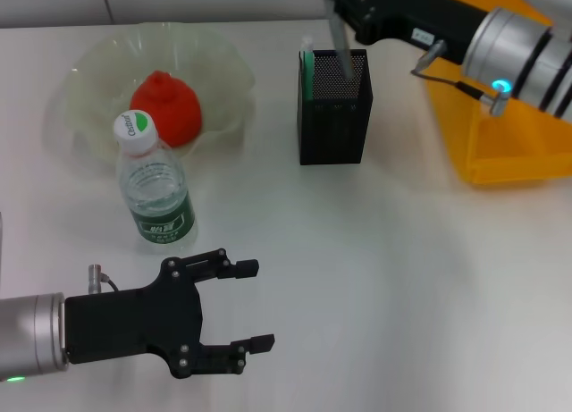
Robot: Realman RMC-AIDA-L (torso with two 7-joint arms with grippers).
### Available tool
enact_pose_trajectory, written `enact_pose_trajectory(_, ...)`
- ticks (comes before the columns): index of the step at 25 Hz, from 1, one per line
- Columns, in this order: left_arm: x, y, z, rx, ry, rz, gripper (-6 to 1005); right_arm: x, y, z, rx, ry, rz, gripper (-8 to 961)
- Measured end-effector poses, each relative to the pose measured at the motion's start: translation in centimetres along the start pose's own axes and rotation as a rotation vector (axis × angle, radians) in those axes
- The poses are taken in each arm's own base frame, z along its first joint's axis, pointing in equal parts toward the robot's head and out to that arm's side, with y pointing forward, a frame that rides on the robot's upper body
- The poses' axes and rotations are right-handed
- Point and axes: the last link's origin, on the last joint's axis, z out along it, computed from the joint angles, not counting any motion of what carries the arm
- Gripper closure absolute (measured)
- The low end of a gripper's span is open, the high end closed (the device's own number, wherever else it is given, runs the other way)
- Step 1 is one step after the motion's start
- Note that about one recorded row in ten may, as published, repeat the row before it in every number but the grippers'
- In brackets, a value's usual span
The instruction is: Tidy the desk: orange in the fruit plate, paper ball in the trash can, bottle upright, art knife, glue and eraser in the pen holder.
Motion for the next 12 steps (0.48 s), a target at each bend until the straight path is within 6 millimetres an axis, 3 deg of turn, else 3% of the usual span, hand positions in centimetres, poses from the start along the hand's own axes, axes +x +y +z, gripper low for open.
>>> enact_pose_trajectory(8,-0.1,0.1,0.0,-0.001,0.000,-0.003,190,1.2,0.3,0.0,0.002,0.034,-0.019,721)
enact_pose_trajectory(12,0.0,0.2,-0.1,-0.004,0.003,-0.004,190,1.4,1.0,-1.4,-0.032,-0.002,-0.014,696)
